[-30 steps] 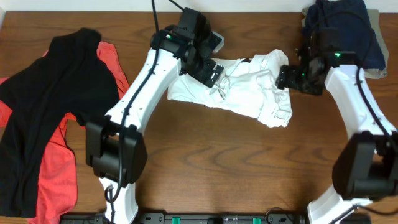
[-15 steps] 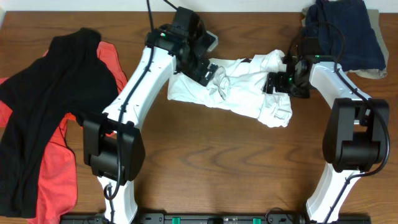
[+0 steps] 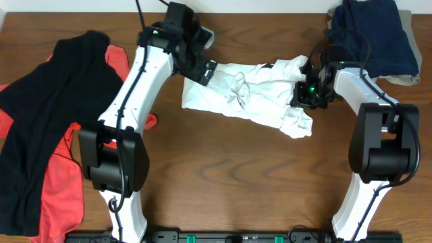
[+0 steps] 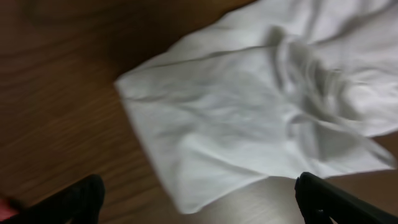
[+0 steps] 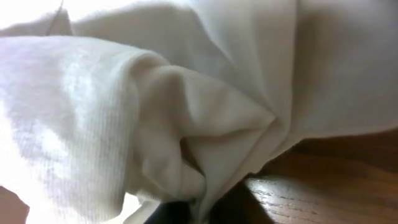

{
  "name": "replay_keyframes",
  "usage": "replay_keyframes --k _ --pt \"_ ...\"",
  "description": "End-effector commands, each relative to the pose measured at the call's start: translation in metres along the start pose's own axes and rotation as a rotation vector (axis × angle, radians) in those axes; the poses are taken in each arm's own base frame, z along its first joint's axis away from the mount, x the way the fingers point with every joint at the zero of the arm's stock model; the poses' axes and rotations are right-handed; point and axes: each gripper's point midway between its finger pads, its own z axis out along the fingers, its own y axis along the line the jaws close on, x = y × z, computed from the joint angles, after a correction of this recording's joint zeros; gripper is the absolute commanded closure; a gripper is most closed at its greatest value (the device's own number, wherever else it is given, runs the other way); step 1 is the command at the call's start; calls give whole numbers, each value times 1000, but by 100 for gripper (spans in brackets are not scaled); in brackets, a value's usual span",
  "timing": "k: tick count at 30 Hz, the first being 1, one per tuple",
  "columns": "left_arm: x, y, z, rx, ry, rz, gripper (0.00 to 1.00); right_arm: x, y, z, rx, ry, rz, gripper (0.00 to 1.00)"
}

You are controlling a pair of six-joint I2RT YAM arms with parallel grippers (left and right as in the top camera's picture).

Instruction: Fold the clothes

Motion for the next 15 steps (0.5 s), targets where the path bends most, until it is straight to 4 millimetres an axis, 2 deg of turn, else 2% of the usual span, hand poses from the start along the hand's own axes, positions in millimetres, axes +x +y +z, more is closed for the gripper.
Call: replay_keyframes --k 1,5,8,12,15 --pt "8 38 -7 -98 13 -41 1 -4 -4 -9 -26 -13 27 99" --pt "17 68 -13 -127 12 -108 1 -13 -20 -47 -15 -75 72 99" --pt "25 91 -18 -148 11 -167 0 -15 -33 -83 -7 -133 103 99" --pt "37 117 -24 -170 14 -230 1 -7 -44 -133 8 -190 112 99" --pt "43 127 -27 -179 18 -254 1 -1 -41 -160 17 -210 97 99"
